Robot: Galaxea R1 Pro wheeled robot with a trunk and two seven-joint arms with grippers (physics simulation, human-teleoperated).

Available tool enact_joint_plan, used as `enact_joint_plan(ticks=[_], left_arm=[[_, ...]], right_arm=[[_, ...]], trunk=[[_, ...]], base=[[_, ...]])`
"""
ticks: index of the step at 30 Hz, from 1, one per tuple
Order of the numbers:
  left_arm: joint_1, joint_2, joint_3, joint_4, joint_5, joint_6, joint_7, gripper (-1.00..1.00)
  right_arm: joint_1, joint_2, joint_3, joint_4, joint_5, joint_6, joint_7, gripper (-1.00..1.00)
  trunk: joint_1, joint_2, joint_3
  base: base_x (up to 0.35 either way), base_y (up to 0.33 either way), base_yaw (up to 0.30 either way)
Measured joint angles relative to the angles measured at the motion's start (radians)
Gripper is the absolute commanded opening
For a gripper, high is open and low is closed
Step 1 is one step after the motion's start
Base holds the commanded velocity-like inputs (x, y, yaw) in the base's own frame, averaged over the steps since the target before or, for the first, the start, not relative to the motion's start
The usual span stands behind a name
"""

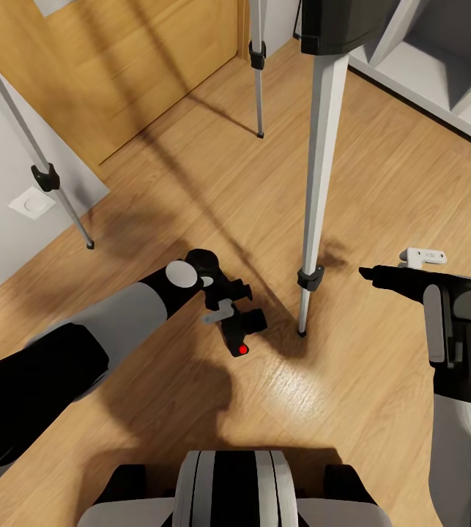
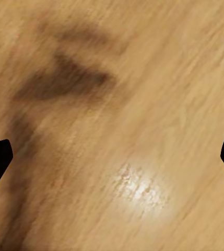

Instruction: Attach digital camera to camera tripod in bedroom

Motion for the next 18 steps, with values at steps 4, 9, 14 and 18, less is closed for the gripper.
enact_joint_plan(ticks=[4,9,14,18], left_arm=[[0.000,0.000,0.000,0.000,-0.004,-0.001,-0.004,1.00],[0.000,-0.001,0.000,0.000,-0.024,-0.001,-0.016,1.00],[0.000,-0.001,0.000,0.001,-0.037,-0.001,-0.026,1.00],[0.000,-0.002,0.000,0.001,-0.045,-0.001,-0.032,1.00]], right_arm=[[0.000,0.000,0.000,0.000,0.001,0.000,0.000,1.00],[0.000,0.000,0.000,0.000,0.000,0.000,0.000,1.00],[0.000,0.000,0.000,0.000,0.000,0.000,0.000,1.00],[0.000,0.000,0.000,0.000,0.000,0.000,0.000,1.00]], trunk=[[0.000,0.000,0.000],[0.000,0.000,0.000],[0.000,0.000,0.000],[0.000,0.000,0.000]], base=[[0.000,0.000,0.000],[0.000,0.000,0.000],[0.000,0.000,0.000],[0.000,0.000,0.000]])
